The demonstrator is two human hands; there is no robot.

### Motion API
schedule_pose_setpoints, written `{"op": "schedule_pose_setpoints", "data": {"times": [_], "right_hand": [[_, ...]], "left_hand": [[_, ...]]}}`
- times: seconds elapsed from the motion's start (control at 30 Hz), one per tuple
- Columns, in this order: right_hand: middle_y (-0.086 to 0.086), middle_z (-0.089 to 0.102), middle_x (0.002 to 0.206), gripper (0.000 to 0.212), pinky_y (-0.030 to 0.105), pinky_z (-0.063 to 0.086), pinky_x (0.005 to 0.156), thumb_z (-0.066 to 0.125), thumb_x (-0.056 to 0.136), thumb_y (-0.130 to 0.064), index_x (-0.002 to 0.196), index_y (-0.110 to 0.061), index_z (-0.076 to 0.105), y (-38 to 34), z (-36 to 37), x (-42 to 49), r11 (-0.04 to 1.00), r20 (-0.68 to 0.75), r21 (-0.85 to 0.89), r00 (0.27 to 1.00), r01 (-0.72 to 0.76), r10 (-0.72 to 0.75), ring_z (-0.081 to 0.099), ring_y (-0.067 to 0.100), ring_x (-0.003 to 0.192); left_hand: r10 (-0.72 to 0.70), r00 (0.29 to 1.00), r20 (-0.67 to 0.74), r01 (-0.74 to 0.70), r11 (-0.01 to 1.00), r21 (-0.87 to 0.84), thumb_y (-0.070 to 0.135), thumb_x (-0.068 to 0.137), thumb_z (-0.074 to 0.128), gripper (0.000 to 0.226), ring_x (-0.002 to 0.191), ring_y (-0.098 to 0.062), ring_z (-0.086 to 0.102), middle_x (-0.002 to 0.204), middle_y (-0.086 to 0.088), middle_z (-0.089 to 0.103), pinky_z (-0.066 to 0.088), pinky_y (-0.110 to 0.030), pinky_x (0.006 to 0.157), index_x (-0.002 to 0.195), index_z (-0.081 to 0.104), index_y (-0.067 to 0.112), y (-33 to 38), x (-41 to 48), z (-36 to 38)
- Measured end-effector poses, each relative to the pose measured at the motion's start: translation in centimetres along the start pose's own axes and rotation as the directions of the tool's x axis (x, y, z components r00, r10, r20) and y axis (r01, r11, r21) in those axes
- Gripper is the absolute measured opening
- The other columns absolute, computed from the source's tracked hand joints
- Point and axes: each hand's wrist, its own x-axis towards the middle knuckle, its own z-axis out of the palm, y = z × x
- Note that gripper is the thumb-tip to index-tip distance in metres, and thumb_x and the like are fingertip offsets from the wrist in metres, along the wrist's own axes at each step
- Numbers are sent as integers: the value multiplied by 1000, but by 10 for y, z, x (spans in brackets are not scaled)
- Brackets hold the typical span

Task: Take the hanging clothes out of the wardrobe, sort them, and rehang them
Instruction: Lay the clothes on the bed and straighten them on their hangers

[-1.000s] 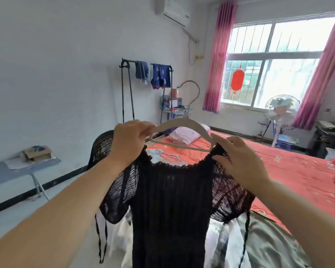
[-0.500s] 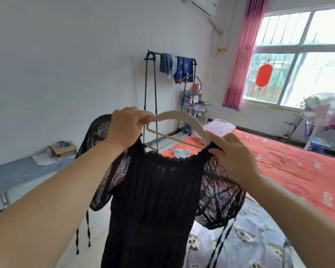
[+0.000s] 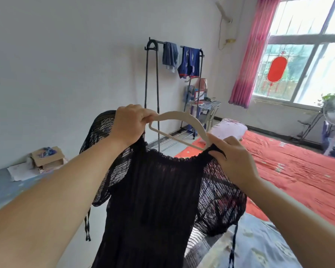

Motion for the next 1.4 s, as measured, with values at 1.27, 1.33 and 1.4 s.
{"op": "schedule_pose_setpoints", "data": {"times": [1.27, 1.33, 1.4], "right_hand": [[5, 53, 87, 37, 30, 40, 71, 69, 81, -11, 115, -23, 67, 241, 247, 150, 804, 6, -95, 808, -587, 590, 56, 27, 81], [6, 55, 87, 36, 32, 44, 71, 69, 80, -9, 114, -22, 68, 255, 251, 145, 804, 15, -84, 806, -588, 591, 58, 28, 79], [5, 55, 86, 36, 35, 47, 68, 71, 78, -7, 112, -21, 69, 268, 254, 143, 819, 16, -74, 820, -569, 572, 59, 30, 76]], "left_hand": [[13, 870, 493, 187, 916, -355, 31, 81, 55, 29, 76, -28, 63, 79, -3, 69, 50, -48, 71, 99, 73, 17, -189, 85, 434], [2, 838, 545, 220, 914, -340, 24, 83, 62, 24, 80, -30, 63, 83, -5, 69, 49, -46, 75, 102, 72, 14, -185, 80, 444], [-8, 814, 581, 243, 913, -327, 9, 83, 67, 23, 81, -29, 61, 85, -7, 68, 46, -41, 77, 106, 71, 10, -181, 77, 451]]}}
